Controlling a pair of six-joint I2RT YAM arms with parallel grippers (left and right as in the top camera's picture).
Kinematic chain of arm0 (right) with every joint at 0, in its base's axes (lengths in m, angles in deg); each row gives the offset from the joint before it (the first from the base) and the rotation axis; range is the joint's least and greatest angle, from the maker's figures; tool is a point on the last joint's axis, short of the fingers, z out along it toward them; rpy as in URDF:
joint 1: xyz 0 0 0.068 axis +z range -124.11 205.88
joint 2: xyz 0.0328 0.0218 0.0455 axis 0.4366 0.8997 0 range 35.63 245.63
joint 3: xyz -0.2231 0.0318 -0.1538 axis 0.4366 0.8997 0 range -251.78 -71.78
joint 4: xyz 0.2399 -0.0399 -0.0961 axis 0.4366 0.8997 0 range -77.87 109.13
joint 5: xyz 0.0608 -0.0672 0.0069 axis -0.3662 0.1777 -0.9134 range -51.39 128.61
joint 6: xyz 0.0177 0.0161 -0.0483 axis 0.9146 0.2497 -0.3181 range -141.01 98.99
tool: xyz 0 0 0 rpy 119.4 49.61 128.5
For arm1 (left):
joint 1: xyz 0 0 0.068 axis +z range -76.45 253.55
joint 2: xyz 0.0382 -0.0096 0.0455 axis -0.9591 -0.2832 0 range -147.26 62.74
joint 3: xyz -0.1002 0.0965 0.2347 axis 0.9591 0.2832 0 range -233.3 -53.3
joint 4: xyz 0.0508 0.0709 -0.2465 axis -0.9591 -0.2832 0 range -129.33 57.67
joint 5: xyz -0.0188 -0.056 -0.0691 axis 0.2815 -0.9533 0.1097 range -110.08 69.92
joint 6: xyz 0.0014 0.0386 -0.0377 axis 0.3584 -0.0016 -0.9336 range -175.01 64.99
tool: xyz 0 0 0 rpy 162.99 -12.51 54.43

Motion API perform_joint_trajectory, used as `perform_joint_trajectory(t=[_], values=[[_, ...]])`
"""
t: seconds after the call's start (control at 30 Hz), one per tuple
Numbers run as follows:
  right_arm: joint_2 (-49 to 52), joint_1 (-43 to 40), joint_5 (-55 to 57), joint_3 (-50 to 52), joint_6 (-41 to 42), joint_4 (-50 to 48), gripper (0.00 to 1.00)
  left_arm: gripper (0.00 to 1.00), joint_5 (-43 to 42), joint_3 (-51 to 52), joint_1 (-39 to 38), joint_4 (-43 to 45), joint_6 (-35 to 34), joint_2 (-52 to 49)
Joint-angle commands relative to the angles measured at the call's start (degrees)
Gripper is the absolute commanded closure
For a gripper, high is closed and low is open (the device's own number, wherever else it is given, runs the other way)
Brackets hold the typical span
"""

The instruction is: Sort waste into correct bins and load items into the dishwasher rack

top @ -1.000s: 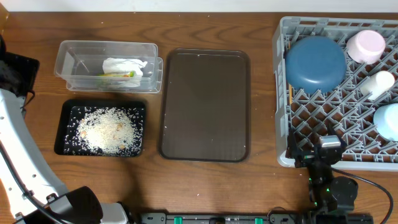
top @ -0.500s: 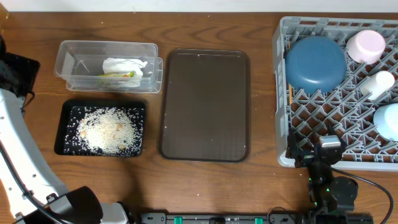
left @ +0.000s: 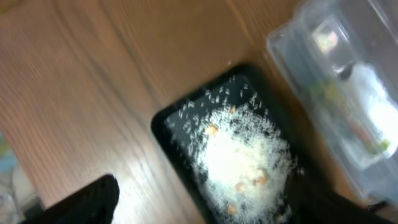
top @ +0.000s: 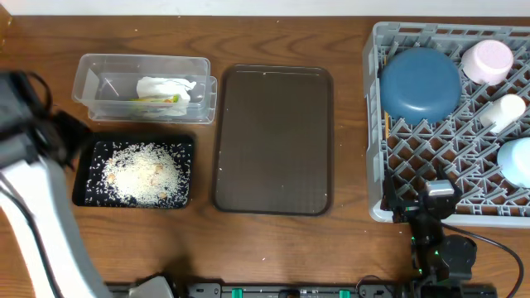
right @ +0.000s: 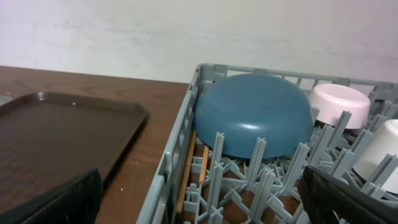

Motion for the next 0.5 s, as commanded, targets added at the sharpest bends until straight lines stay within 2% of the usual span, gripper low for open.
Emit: perform_joint_trajectory(t=[0.0, 0.13, 0.47], values=[[-0.4, -0.3, 0.5, 0.1, -0.7, 0.2, 0.01, 0.12, 2.0, 12.5, -2.1, 6.0, 7.5, 9.7], [-0.3, -0.3, 0.5, 0.1, -0.7, 0.2, 0.01, 0.12, 2.0, 29.2, -6.8, 17.1, 11.8, 21.6], [-0.4, -0.3, 0.5, 0.1, -0.7, 0.2, 0.01, 0.12, 2.0, 59.0, -16.9, 37.0, 12.0, 47.6]])
